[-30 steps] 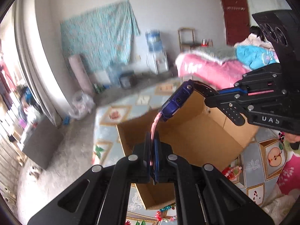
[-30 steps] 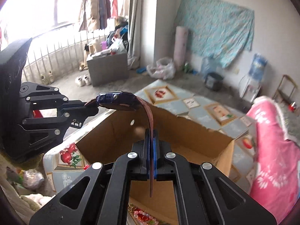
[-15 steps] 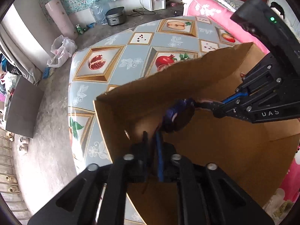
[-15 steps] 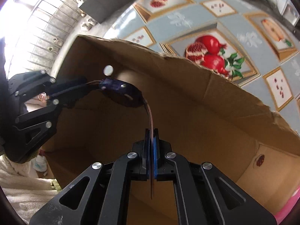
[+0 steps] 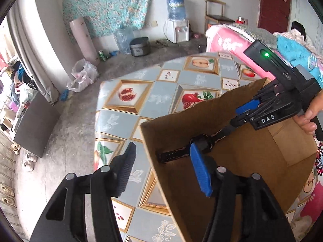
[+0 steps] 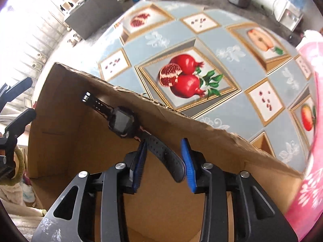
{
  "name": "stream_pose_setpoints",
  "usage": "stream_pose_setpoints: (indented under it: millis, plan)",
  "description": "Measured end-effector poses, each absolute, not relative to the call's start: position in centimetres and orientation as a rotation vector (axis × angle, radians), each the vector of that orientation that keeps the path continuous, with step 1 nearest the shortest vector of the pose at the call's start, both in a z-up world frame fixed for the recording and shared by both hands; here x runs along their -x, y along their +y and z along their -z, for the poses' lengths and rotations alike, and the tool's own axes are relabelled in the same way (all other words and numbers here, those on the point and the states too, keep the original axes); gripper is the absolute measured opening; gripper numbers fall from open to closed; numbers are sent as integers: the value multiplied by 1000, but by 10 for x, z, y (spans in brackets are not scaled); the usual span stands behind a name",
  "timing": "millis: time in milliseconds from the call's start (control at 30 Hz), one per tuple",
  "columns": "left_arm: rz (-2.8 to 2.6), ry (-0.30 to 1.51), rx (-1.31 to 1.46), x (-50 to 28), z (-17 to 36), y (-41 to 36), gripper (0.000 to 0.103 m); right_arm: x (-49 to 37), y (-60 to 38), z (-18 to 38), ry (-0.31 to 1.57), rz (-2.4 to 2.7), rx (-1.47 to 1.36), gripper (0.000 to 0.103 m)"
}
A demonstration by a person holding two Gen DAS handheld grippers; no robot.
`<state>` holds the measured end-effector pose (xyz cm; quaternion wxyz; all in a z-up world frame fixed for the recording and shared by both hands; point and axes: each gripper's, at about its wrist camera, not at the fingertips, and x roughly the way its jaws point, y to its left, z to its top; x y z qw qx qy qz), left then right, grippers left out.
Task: Organize jewelry
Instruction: 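Lower the watch into the cardboard box and open the right gripper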
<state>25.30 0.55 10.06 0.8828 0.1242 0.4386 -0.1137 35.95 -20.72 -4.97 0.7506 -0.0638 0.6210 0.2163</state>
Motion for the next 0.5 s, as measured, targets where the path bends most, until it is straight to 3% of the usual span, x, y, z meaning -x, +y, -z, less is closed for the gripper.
stream_pose_setpoints:
  millis: [267, 500]
  plan:
    - [210, 874, -105, -215, -114, 36, 64, -352, -219, 11, 1200, -405, 130, 35]
    - [192, 873, -73, -199, -102, 40, 66, -351, -155, 41, 1291, -568, 219, 35]
